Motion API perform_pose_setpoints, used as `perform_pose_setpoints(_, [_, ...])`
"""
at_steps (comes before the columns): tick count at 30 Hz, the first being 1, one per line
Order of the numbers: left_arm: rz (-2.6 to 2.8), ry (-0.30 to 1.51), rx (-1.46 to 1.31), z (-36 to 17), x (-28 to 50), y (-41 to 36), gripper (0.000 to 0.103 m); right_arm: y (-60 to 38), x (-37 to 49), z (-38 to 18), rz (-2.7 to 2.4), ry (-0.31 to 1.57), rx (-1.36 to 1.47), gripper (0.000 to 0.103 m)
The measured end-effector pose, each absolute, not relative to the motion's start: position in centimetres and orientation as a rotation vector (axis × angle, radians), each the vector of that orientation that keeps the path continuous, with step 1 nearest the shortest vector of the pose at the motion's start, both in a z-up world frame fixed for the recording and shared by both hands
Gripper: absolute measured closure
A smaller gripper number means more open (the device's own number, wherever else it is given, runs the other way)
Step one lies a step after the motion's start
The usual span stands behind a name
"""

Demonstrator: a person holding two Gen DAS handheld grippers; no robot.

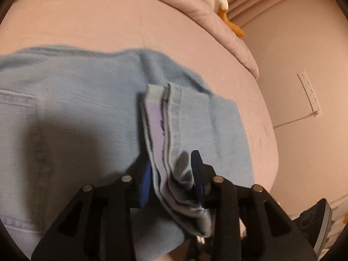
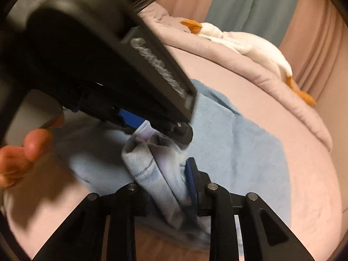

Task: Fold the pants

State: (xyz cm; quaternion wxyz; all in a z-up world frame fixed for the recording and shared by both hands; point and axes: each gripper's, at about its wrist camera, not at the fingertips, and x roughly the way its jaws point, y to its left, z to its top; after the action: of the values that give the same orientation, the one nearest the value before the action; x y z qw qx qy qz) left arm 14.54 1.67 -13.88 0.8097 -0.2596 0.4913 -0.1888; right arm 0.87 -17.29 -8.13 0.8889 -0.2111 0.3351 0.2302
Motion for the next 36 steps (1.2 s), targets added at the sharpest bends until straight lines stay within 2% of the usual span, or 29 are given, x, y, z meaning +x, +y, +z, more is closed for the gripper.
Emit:
perform_pose_setpoints(1, [-0.391,1.036,-0.531,-13.5,14.3,2.1,0.063,-17.9,0.6,-7.8,0.514,0.704,-0.409,0.061])
perform_pose_setpoints(3, [-0.353,1.010,-0.471,-12.8,13.9,3.1,0.059,-19.6,-0.3,-6.8,0.587,0.728,-0.322,0.057])
perform_pose_setpoints(8, [-0.307,0.950,-0.438,-11.4,13.2,4.9,0.057,-26.0,-1.5,-3.8,0.706,0.741,-0.082,0.056])
perform_pose_setpoints(10, [-0.347,0.923,-0.433,-10.6,13.1,3.9,0.057,-28.5,-1.7,-2.6,0.696,0.721,0.012,0.056])
perform_pose_setpoints(14, [-0.462,0.910,-0.359,-9.5,13.7,-0.4,0.057,-34.4,3.3,-1.5,0.611,0.738,0.233,0.057])
perform_pose_setpoints(16, [-0.482,0.917,-0.331,-9.3,14.9,-2.5,0.057,-36.1,5.8,-1.8,0.506,0.756,0.214,0.065])
perform_pose_setpoints(21, [-0.507,1.058,-0.212,-11.6,17.0,-6.5,0.059,-36.4,9.0,-3.1,0.401,0.818,0.110,0.068])
perform_pose_setpoints(24, [-0.521,1.101,-0.136,-13.1,15.5,-6.6,0.060,-34.5,11.0,-4.0,0.423,0.845,0.046,0.078])
perform_pose_setpoints(26, [-0.539,1.092,-0.094,-13.6,13.6,-5.7,0.064,-33.2,12.0,-5.5,0.406,0.908,-0.025,0.079])
perform_pose_setpoints(27, [-0.546,1.082,-0.075,-13.6,12.6,-5.1,0.067,-32.9,12.6,-6.4,0.393,0.946,-0.053,0.083])
perform_pose_setpoints(29, [-0.555,1.075,-0.092,-13.5,11.6,-4.0,0.067,-32.3,13.5,-7.5,0.392,0.974,-0.081,0.084])
perform_pose_setpoints(36, [-0.537,1.056,-0.185,-13.8,9.6,-2.3,0.070,-31.4,12.6,-5.7,0.344,0.973,-0.077,0.084])
